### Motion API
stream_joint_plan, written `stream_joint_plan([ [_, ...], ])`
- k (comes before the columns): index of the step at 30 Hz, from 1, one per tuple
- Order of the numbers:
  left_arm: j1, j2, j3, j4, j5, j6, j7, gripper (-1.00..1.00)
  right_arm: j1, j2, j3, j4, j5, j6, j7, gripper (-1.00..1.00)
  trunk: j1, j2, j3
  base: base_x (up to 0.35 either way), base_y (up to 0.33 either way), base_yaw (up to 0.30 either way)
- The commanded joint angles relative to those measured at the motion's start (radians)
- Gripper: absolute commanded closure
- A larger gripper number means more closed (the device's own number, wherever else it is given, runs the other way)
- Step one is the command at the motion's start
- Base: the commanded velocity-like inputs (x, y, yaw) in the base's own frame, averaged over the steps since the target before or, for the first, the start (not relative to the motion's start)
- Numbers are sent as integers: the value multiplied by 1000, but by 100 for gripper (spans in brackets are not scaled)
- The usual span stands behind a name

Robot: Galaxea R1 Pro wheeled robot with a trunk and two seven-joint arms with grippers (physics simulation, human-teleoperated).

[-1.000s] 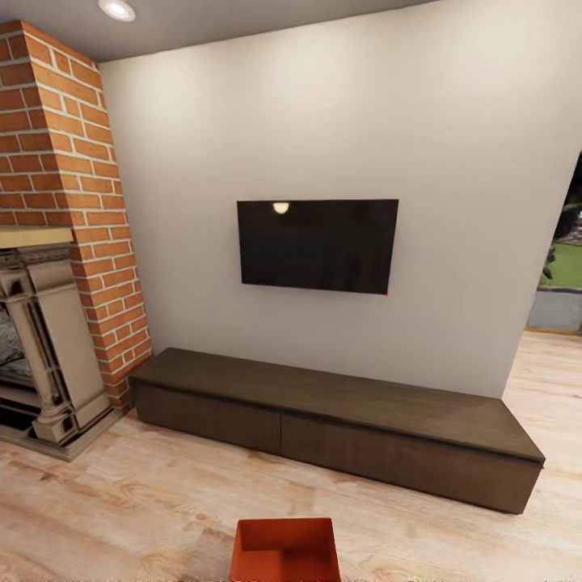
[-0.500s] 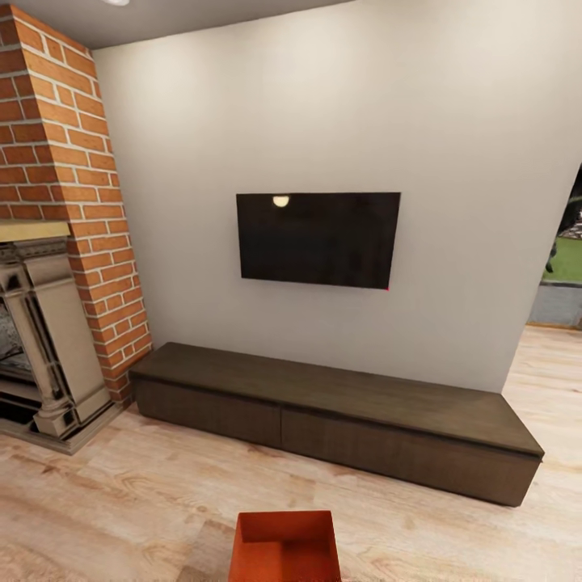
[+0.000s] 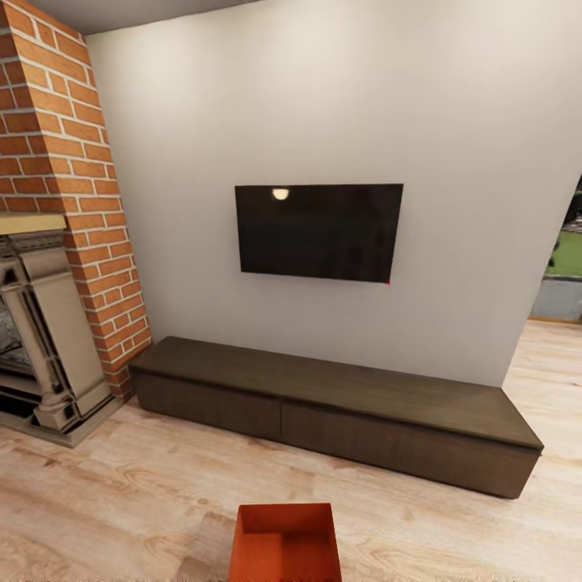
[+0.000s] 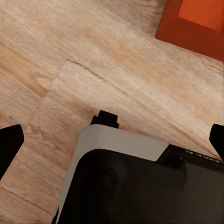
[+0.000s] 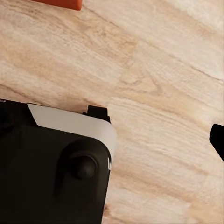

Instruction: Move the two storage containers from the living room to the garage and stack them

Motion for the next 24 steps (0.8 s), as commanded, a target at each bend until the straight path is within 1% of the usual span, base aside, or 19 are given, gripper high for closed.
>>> stream_joint_plan([
  [1,-1,0,-9,0,8,-1,2,-100,-1,0,5,2,4,-4,-4,-100,4,-8,-6,0,0,0],
  [24,-1,0,-9,0,8,-1,2,-100,-1,0,5,2,4,-4,-4,-100,92,-169,-115,0,0,0],
])
